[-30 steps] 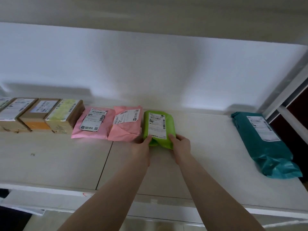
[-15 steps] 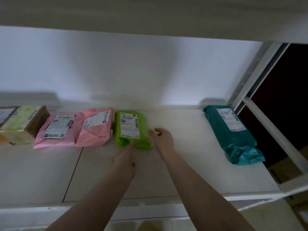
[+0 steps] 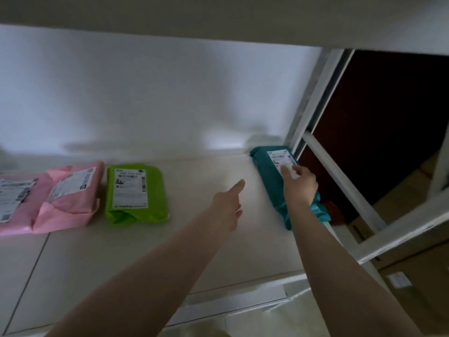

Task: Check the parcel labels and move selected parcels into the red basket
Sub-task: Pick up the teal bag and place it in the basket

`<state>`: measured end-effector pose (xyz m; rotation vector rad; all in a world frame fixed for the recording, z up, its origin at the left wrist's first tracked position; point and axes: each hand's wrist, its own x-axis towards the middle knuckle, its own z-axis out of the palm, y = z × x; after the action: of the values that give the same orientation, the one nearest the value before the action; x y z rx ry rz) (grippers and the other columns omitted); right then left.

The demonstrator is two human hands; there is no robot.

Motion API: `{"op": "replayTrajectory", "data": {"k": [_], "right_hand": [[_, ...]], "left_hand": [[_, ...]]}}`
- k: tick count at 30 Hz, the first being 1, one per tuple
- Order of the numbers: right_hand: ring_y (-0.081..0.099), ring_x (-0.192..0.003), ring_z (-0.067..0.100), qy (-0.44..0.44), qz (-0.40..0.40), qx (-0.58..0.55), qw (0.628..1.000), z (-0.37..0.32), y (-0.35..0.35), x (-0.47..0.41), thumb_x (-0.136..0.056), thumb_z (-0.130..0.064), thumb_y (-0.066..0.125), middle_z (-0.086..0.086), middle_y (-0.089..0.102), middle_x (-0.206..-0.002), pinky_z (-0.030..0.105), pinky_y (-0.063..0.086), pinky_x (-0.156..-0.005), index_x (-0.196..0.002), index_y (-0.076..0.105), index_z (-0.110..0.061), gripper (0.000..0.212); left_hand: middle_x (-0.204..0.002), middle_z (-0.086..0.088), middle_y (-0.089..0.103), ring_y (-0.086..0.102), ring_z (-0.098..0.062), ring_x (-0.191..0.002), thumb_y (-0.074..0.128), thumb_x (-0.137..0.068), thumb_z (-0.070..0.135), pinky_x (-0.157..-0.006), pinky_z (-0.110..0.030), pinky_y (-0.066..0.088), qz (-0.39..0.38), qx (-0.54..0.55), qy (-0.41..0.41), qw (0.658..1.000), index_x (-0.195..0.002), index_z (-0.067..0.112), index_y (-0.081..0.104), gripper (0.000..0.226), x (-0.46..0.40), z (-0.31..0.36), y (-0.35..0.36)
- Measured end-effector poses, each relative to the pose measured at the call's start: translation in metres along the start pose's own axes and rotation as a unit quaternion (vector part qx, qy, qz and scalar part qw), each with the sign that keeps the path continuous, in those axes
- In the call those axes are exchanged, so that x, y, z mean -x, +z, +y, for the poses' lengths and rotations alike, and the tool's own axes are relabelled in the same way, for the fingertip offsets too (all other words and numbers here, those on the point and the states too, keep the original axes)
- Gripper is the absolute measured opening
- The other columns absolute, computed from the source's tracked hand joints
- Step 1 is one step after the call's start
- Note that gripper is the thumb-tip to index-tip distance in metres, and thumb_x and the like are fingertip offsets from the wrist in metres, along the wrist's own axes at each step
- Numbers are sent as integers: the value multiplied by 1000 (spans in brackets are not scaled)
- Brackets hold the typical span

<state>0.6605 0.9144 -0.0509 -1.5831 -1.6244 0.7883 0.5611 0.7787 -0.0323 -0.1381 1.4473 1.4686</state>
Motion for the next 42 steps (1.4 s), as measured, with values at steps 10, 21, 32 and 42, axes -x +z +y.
{"op": "replayTrajectory", "data": {"k": [10, 21, 32, 42], "right_hand": [[39, -140, 35, 84, -92, 177, 976, 43, -20, -48, -92, -61, 50, 15, 46, -150, 48, 24, -117, -149, 35, -11, 78], [58, -116, 33, 79, -126, 129, 981, 39, -5, -27, -87, -50, 64, 11, 62, -129, 49, 50, -97, -129, 55, -17, 55], [61, -110, 28, 121, -213, -118, 962, 5, 18, -6, -73, -23, 84, 12, 58, -129, 46, 55, -94, -127, 49, -12, 65], [65, -97, 23, 120, -218, -244, 937, -39, 37, 45, -80, -18, 79, 12, 63, -120, 35, 56, -82, -138, 43, -2, 70]], "left_hand": [[-143, -8, 49, 46, -24, -129, 61, -92, 43, -110, -38, 38, -69, -142, 14, 987, -138, 8, 46, 60, -15, -6, 81], [-118, -7, 67, 65, -25, -101, 60, -93, 35, -63, -36, 52, -65, -88, -15, 994, -122, 15, 59, 35, -23, 0, 65], [-85, -6, 66, 63, -18, -70, 62, -94, 20, -57, -32, 52, -23, -48, 30, 998, -101, 3, 64, 19, -26, 29, 11], [-138, -12, 48, 61, -35, -106, 79, -59, 49, -89, -53, 54, 104, -23, 109, 988, -142, 17, 40, 96, -22, 42, -41]]}}
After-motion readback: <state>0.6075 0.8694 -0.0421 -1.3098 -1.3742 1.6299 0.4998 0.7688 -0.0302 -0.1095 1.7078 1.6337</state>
